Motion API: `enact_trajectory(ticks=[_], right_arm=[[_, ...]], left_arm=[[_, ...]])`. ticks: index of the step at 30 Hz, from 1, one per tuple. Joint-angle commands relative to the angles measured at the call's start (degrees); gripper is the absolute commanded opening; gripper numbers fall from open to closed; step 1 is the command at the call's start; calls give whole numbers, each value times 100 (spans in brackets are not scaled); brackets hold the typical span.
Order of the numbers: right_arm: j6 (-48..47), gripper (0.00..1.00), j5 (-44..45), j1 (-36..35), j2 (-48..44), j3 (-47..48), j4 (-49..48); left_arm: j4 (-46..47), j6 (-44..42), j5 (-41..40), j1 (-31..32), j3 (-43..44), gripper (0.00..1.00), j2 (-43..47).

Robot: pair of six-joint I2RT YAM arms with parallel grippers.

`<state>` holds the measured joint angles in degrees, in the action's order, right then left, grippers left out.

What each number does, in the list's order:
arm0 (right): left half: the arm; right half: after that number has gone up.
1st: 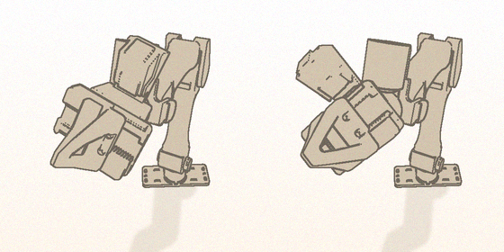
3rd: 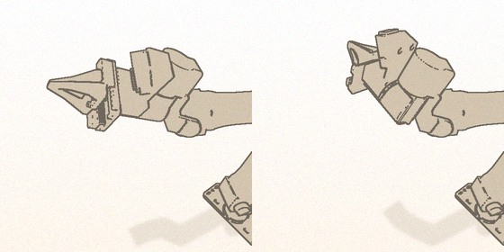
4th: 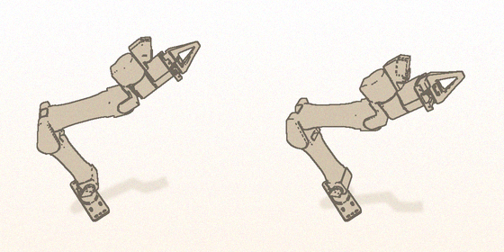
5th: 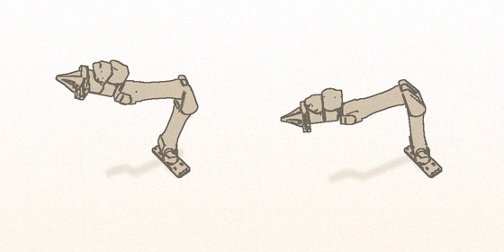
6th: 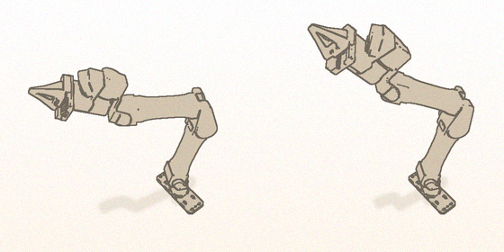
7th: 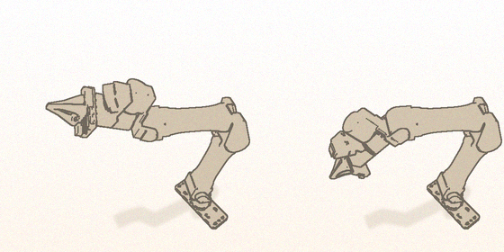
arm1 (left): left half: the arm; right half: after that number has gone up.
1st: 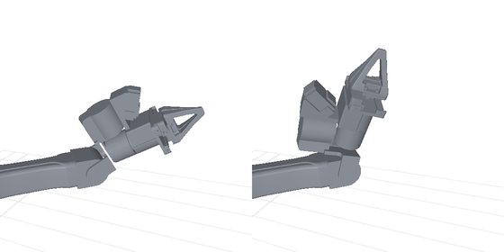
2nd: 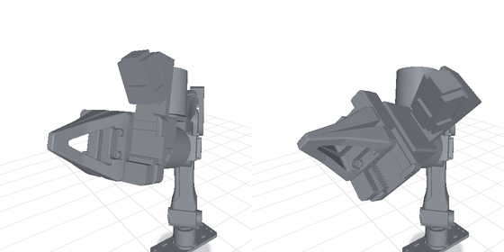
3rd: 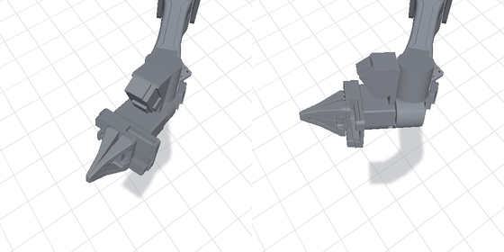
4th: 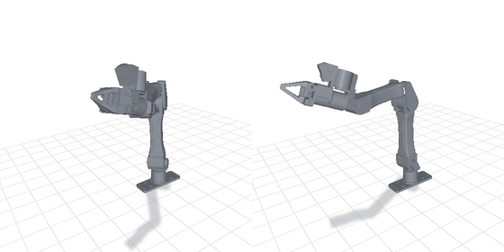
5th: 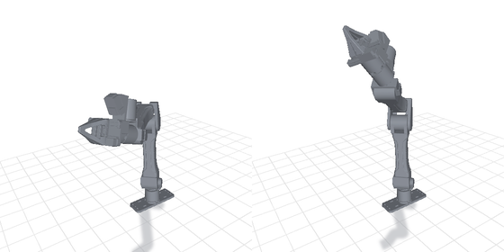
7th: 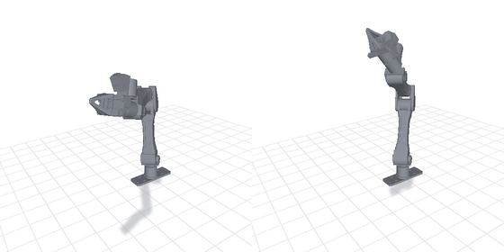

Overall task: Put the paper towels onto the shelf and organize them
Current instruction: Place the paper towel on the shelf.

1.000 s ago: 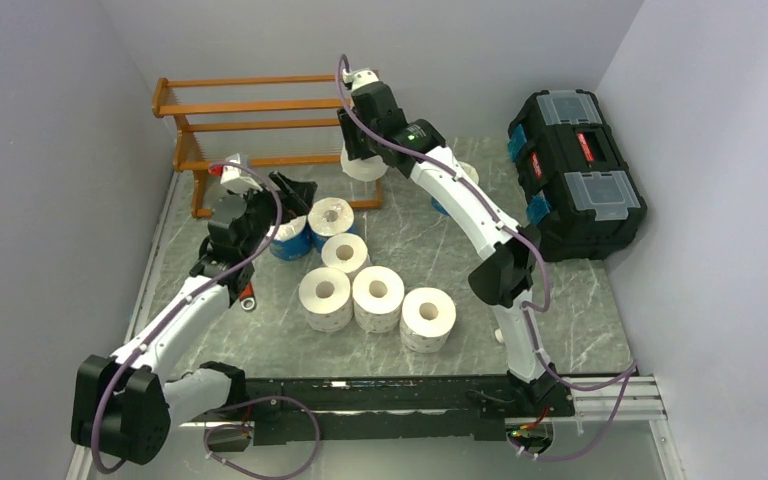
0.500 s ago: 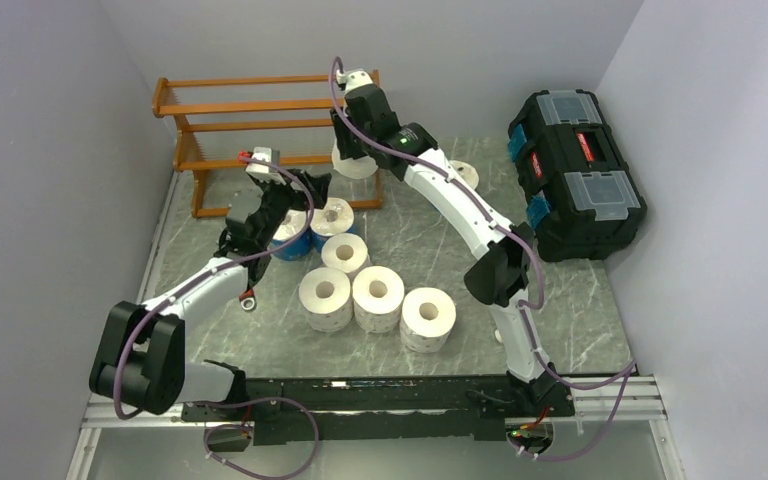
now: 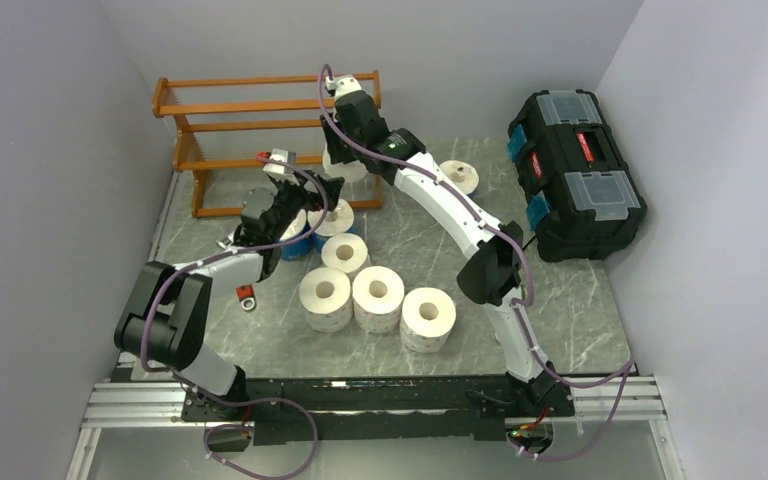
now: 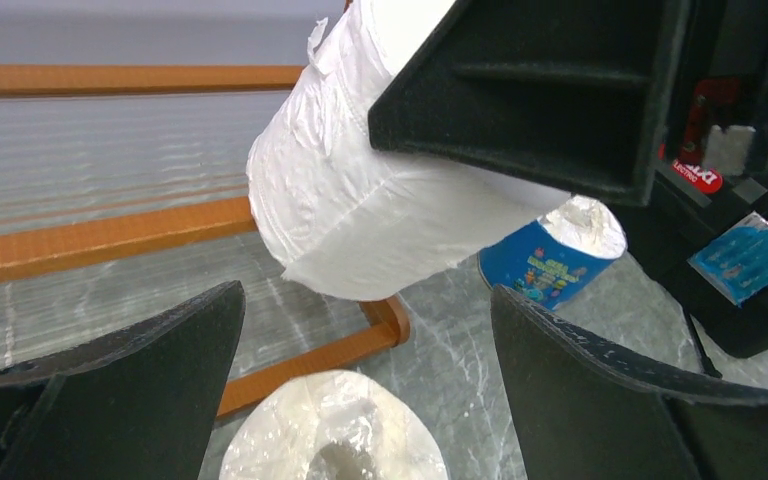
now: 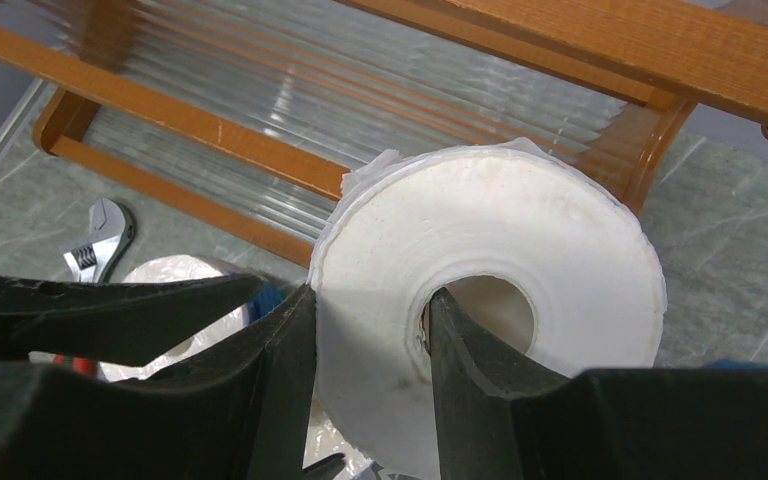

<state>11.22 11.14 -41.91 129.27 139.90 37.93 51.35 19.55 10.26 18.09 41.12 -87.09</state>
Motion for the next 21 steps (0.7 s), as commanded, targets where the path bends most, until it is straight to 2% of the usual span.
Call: enact_trajectory(ticks=[1, 9, 16, 19, 21], right_arm=[[103, 34, -72, -43, -69, 408, -568], [126, 36, -42, -57, -67, 398, -644], [94, 38, -34, -55, -38, 444, -772], [123, 43, -108, -52, 52, 574, -726], [126, 51, -97, -54, 51, 556, -717]], left_arm=[[711, 154, 64, 11, 399, 99, -275], [1167, 427, 154, 10, 694, 99, -891], [1104, 498, 158, 10, 947, 99, -1184], [1124, 597, 153, 6, 1027, 99, -1289], [1188, 656, 120, 10, 1017, 99, -1325]])
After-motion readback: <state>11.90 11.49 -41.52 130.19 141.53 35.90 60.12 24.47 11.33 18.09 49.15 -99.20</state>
